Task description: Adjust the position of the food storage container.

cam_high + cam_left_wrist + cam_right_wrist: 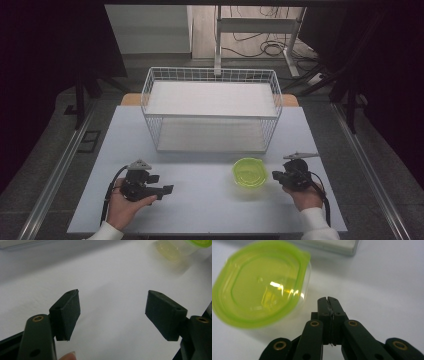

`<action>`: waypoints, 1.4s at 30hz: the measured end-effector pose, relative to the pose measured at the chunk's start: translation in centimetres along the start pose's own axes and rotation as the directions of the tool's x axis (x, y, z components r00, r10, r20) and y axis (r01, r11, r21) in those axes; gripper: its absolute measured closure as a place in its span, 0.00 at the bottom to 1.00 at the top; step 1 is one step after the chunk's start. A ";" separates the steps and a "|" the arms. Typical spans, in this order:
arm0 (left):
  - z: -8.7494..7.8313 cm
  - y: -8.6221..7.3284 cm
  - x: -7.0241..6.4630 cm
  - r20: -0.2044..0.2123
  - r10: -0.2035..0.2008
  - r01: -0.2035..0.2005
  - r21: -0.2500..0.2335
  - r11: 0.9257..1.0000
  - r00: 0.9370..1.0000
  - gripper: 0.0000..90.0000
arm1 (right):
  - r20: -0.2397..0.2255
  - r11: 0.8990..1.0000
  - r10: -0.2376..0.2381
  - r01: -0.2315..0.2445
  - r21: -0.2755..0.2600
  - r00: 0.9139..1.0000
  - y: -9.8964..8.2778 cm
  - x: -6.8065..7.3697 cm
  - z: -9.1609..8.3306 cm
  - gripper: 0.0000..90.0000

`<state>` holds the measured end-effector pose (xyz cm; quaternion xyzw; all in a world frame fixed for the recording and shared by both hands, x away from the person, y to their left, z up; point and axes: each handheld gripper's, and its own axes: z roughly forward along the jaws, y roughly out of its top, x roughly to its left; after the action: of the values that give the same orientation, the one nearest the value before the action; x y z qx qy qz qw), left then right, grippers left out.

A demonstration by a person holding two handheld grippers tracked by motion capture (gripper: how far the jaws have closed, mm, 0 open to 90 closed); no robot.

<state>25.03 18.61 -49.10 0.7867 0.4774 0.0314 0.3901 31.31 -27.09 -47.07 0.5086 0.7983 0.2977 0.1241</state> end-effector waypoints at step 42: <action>0.2 0.0 -0.1 0.007 0.009 -0.010 0.015 1.000 1.000 0.30 | -0.013 0.986 -0.146 0.147 0.084 0.989 1.4 5.2 3.1 0.98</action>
<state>25.02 18.45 -49.22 0.7920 0.4725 0.0269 0.3857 31.59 -20.93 -48.14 0.4523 0.8459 0.2553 0.1214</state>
